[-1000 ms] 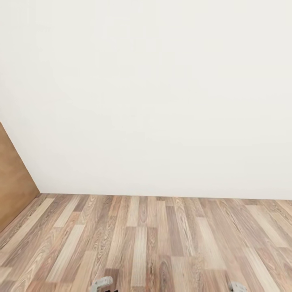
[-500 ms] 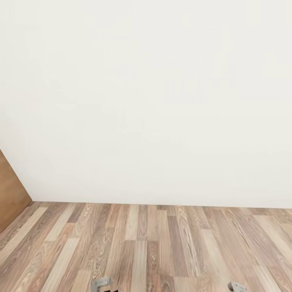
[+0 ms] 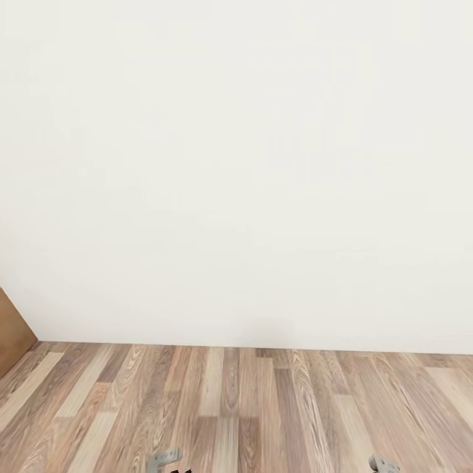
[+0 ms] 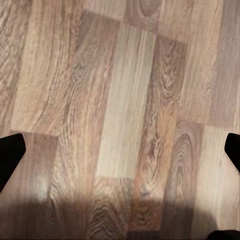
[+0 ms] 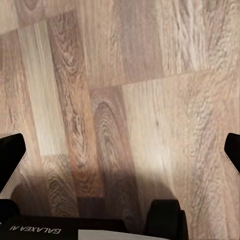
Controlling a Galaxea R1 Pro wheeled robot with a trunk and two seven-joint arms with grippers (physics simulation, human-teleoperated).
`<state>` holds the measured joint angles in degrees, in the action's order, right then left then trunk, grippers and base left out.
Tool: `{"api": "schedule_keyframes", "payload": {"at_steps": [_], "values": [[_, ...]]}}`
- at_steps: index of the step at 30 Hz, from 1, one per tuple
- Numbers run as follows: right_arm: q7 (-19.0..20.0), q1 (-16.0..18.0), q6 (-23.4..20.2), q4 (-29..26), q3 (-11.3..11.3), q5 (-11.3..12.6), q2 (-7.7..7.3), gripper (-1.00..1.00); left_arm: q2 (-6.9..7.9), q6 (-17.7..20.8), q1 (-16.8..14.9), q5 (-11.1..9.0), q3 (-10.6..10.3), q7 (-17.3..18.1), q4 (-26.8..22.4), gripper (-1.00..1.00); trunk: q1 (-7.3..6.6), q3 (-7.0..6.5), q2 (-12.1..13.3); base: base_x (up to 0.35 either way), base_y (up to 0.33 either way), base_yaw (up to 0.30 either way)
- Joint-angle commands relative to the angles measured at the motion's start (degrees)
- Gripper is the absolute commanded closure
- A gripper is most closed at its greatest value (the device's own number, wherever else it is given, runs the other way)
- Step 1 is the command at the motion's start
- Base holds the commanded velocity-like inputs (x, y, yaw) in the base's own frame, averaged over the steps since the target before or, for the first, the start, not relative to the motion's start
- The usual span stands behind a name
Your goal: In the bedroom, move the book from the bed onto either nightstand, and place the two sandals side by side next to the bed.
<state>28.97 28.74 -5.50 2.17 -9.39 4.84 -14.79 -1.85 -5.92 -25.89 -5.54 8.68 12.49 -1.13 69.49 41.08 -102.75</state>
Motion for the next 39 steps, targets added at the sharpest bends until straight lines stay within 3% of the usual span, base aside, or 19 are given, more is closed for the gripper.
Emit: {"api": "schedule_keyframes", "payload": {"at_steps": [1,18,25,39], "values": [[0.2,0.1,-0.4,0.1,-0.3,0.5,-0.04,-1.00,0.00,-0.1,0.0,-0.6,0.1,0.3,0.1,-1.00,0.03,0.05,0.0,0.334,0.000,0.000],[0.1,0.1,-0.4,0.3,-0.3,0.4,0.02,-1.00,-0.10,0.4,0.0,-0.6,0.0,0.3,0.1,-1.00,0.03,0.05,0.0,0.334,0.000,0.000],[0.1,-0.1,-0.5,2.4,-0.3,0.4,0.02,-1.00,-0.02,0.5,5.6,-0.5,-0.2,0.2,0.1,-1.00,0.03,0.05,0.0,0.333,0.000,0.000],[0.2,-0.1,-0.5,2.5,-0.3,0.5,0.02,-1.00,0.25,0.0,6.4,-0.6,-0.2,0.3,0.1,-1.00,0.03,0.05,0.0,0.160,0.000,0.000]]}}
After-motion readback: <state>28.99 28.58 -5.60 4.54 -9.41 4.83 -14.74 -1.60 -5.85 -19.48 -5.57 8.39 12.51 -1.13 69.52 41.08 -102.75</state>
